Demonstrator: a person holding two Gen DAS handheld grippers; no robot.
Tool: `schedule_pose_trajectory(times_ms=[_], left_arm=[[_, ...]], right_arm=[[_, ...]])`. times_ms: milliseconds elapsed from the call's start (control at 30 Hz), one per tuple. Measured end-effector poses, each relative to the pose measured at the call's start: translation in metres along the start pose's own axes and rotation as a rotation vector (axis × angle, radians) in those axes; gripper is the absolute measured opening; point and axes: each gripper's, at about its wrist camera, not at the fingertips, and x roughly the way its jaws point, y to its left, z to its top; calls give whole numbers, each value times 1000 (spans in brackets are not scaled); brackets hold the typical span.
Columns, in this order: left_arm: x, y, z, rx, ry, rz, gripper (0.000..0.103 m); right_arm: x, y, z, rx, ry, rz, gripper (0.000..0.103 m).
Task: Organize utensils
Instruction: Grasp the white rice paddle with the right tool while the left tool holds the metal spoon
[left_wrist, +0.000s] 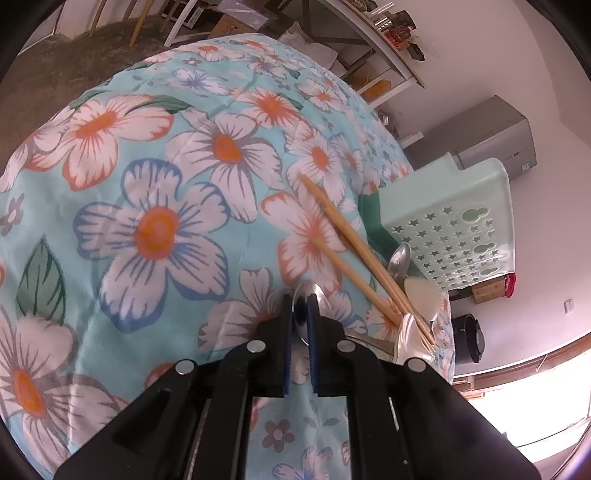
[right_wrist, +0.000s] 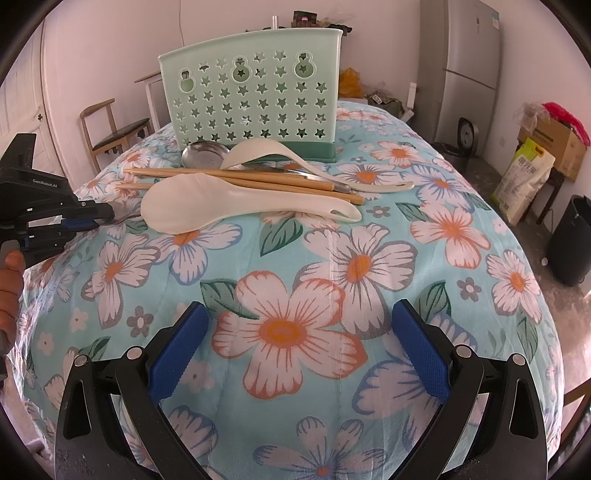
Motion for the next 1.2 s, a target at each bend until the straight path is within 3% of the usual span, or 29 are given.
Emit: schedule_pose_trajectory(times_ms=[367, 700, 1200], left_arm=[[-1, -8, -4, 37, -21, 31, 9], [1, -24, -8, 173, -66, 118, 11], [-2, -22, -9, 190, -69, 99, 11]], right_arm=[[0, 0, 0, -1, 0, 0, 95], [0, -1, 0, -1, -1, -1, 95], [1, -3, 0, 6, 0, -1, 95]])
